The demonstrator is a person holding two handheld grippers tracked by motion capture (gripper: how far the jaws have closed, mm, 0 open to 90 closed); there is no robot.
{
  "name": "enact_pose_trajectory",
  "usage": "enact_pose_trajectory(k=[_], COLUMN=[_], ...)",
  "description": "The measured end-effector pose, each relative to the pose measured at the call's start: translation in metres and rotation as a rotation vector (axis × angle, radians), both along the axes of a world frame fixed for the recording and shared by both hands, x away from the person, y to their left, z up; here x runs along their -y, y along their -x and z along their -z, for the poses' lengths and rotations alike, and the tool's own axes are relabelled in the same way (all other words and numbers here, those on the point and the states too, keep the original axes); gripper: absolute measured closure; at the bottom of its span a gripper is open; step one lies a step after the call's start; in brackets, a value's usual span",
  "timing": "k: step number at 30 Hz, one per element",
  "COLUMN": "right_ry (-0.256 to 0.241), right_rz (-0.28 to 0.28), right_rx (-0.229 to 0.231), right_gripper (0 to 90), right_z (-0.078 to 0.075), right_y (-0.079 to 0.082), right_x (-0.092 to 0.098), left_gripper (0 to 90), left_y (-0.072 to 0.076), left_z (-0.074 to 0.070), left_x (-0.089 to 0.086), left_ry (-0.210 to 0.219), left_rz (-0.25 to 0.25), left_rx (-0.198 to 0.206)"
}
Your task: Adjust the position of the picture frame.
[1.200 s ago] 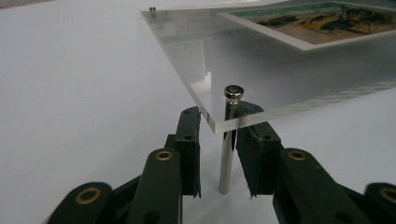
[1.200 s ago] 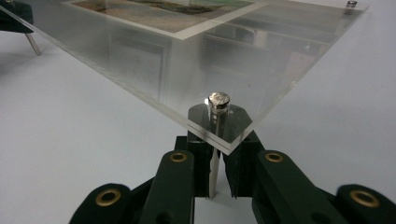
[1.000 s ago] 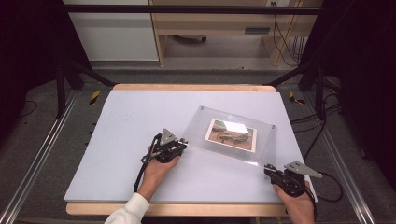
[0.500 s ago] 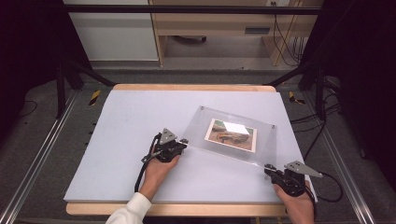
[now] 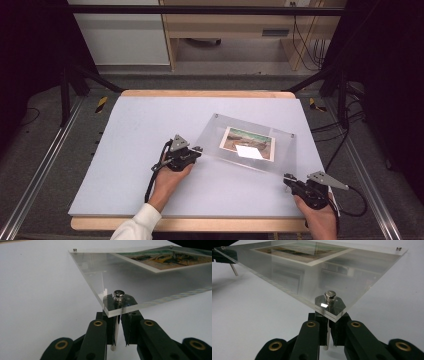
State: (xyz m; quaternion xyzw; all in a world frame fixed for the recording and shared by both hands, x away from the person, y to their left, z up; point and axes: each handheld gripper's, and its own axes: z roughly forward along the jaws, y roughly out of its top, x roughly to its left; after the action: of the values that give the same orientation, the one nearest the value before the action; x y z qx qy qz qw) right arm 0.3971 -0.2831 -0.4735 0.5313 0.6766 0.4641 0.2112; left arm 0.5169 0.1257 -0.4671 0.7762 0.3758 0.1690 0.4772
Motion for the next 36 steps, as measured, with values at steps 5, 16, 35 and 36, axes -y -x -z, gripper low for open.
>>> enact_pose_trajectory(k=[5,16,35,36], right_ry=[-0.005,-0.022,-0.008,-0.012], right_rz=[0.010,0.013,-0.037,-0.042], right_rx=[0.012,0.023,0.084,0.087], right_gripper=[85.0,85.0,84.4,84.2], right_z=[-0.002,-0.005,-0.025,-0.027], right_y=[-0.001,-0.004,-0.011,-0.012], right_x=[0.000,0.000,0.001,0.000], left_gripper=[84.5,81.6,84.3,84.3], left_y=[-0.002,-0.005,0.002,0.003], left_z=[-0.004,-0.006,-0.027,-0.029], left_x=[0.000,0.001,-0.006,-0.007], left_ry=[-0.003,0.009,0.025,0.028], left_rz=[0.012,0.016,-0.018,-0.024], left_rx=[0.005,-0.004,0.062,0.066])
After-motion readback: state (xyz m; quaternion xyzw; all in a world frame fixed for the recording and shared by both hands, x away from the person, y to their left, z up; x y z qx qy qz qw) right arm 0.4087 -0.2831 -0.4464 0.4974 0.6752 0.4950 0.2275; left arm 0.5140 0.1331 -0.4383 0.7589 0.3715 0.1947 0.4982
